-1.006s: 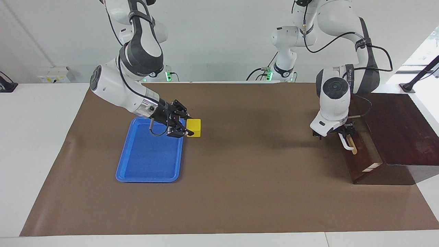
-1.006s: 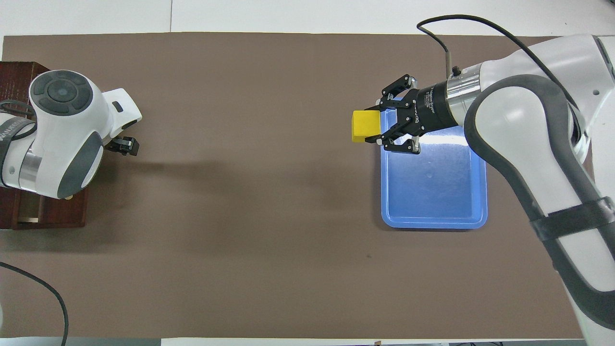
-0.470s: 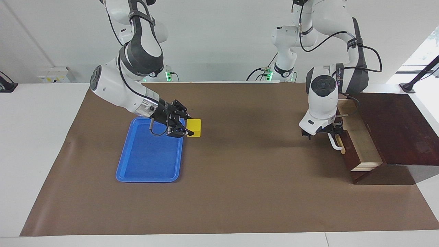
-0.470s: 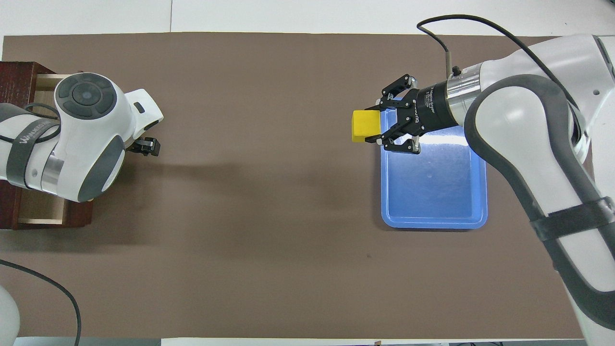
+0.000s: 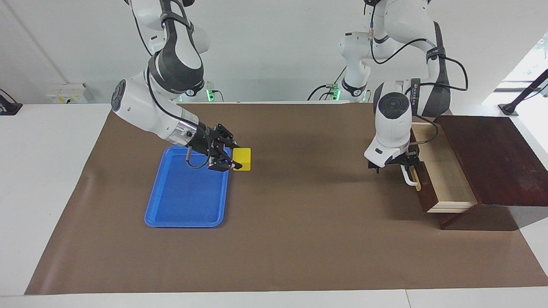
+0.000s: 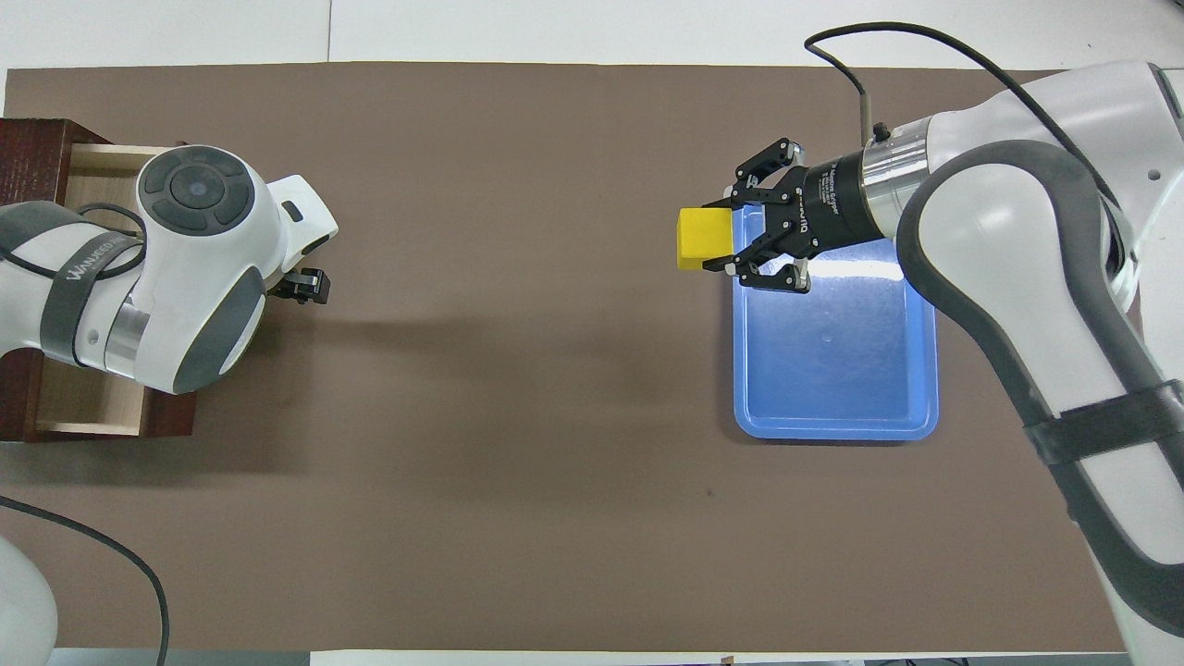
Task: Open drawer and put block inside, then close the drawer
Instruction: 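Pull the drawer farther open with the left gripper, then release the handle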
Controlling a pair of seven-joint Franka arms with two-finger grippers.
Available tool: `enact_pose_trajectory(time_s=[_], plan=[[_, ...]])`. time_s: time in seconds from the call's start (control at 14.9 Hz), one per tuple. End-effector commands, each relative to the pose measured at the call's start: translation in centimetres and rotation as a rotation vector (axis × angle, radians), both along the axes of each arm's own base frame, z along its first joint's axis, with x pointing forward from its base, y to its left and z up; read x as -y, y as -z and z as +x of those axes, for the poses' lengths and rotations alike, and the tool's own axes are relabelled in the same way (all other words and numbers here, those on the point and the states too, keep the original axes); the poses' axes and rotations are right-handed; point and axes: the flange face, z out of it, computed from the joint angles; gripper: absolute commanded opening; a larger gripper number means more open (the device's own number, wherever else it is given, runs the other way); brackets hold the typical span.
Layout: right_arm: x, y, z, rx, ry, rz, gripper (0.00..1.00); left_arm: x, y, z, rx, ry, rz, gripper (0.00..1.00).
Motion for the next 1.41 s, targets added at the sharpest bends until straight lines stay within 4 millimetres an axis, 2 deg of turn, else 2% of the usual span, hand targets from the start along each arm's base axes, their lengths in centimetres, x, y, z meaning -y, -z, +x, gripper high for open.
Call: enact_pose_trajectory(time_s=[0.0, 0.34, 0.74, 1.07, 1.14, 1.34], plan=[[0.0, -0.3, 0.2, 0.007, -0.017, -0.006, 0.0, 2.7, 0.4, -1.9, -0.015, -0.018, -0.033, 1.0], [0.0, -0.3, 0.1, 0.006, -0.018, -0.004, 0.0, 4.0, 0.4, -2.3, -0.013, -0.018, -0.042, 1.0], [0.1, -0.3, 0.2, 0.007, -0.015, -0.004, 0.0, 3.5, 0.2, -2.1, -0.018, -0.022, -0.037, 1.0], [0.1, -0.3, 0.2, 0.007, -0.015, -0.004, 0.0, 2.7, -2.1, -1.3, -0.044, 0.008, -0.024, 1.0], [0.1, -0.3, 0.2, 0.007, -0.015, -0.004, 0.0, 2.0, -2.6, -1.1, -0.053, 0.001, -0.02, 1.0], [0.1, -0.3, 0.2, 0.007, -0.015, -0.004, 0.0, 2.1, -3.9, -0.9, -0.062, -0.003, -0.027, 1.0]])
